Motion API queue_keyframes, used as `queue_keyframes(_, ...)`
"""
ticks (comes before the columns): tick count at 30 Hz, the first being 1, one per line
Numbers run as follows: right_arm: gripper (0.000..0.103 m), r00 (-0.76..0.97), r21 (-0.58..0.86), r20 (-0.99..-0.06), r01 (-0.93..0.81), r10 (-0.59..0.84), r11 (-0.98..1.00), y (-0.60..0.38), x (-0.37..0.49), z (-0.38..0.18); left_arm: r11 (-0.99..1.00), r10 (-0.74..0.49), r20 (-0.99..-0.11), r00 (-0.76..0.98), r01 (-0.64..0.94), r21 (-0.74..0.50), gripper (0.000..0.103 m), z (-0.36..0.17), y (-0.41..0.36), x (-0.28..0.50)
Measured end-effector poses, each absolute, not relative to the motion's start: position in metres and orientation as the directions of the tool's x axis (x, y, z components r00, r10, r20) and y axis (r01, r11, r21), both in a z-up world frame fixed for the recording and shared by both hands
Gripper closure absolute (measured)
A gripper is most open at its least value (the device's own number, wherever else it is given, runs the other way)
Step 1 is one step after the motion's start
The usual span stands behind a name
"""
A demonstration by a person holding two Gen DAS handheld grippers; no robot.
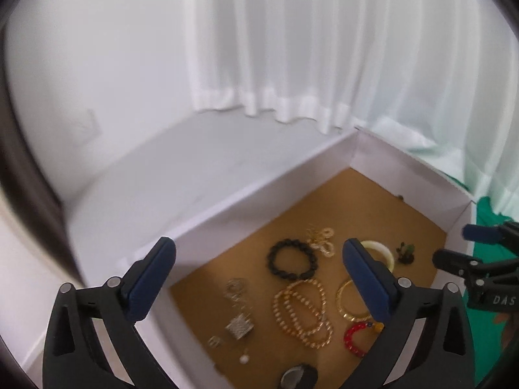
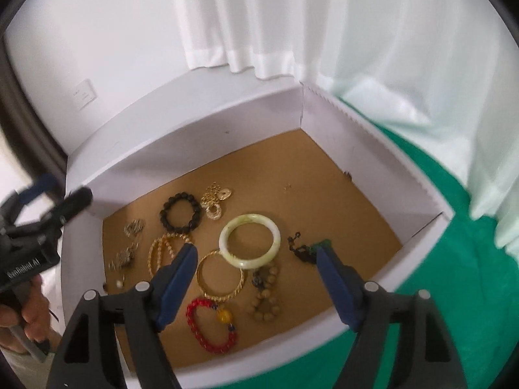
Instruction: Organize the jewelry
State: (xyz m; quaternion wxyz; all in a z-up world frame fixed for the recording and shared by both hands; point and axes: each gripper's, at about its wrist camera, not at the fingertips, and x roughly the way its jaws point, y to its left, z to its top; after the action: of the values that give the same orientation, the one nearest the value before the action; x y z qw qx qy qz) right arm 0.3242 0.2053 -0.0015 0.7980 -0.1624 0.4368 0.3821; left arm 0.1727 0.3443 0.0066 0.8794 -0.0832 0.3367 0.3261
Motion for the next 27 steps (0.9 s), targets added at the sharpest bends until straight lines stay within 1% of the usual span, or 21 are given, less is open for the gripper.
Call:
queue_keyframes(3, 0.025, 0.377, 0.031, -0.79, -0.763, 0.484, 0.646, 0.194, 0.305, 0.012, 0.736, 0.601, -0.574, 0.556, -0.665, 0.127, 0.001, 0.016, 0.323, 0.15)
queue_keyframes(4, 0.025, 0.381, 0.031, -0.781, -0.768, 0.495, 0.64, 0.191, 0.3, 0.017, 0.724, 0.621, -0.563, 0.545, -0.675, 0.144, 0.001, 0.018, 0.317, 0.143)
queue_keyframes(5, 0.025, 0.384, 0.031, -0.774, -0.771, 0.503, 0.636, 0.188, 0.295, 0.02, 0.722, 0.621, -0.569, 0.539, -0.676, 0.148, 0.001, 0.019, 0.313, 0.138)
queue_keyframes(8, 0.025, 0.393, 0.014, -0.765, -0.782, 0.51, 0.623, 0.183, 0.281, 0.028, 0.741, 0.574, -0.613, 0.543, -0.663, 0.106, 0.001, 0.02, 0.307, 0.122)
queue_keyframes(12, 0.023, 0.405, -0.018, -0.764, -0.792, 0.503, 0.611, 0.183, 0.267, 0.032, 0.756, 0.538, -0.608, 0.583, -0.653, 0.042, 0.001, 0.021, 0.304, 0.107)
queue_keyframes(13, 0.021, 0.408, -0.031, -0.766, -0.795, 0.497, 0.606, 0.185, 0.264, 0.032, 0.753, 0.533, -0.617, 0.579, -0.657, 0.035, 0.001, 0.022, 0.303, 0.106)
queue_keyframes(19, 0.02, 0.4, -0.067, -0.784, -0.815, 0.475, 0.575, 0.191, 0.248, 0.032, 0.749, 0.478, -0.689, 0.544, -0.663, -0.004, 0.001, 0.025, 0.302, 0.105)
queue_keyframes(23, 0.02, 0.396, -0.081, -0.798, -0.818, 0.454, 0.57, 0.195, 0.241, 0.035, 0.73, 0.461, -0.734, 0.499, -0.684, -0.006, 0.0, 0.026, 0.304, 0.103)
queue_keyframes(27, 0.02, 0.407, -0.093, -0.797, -0.813, 0.446, 0.575, 0.198, 0.235, 0.04, 0.712, 0.469, -0.742, 0.479, -0.702, -0.003, 0.0, 0.029, 0.302, 0.1)
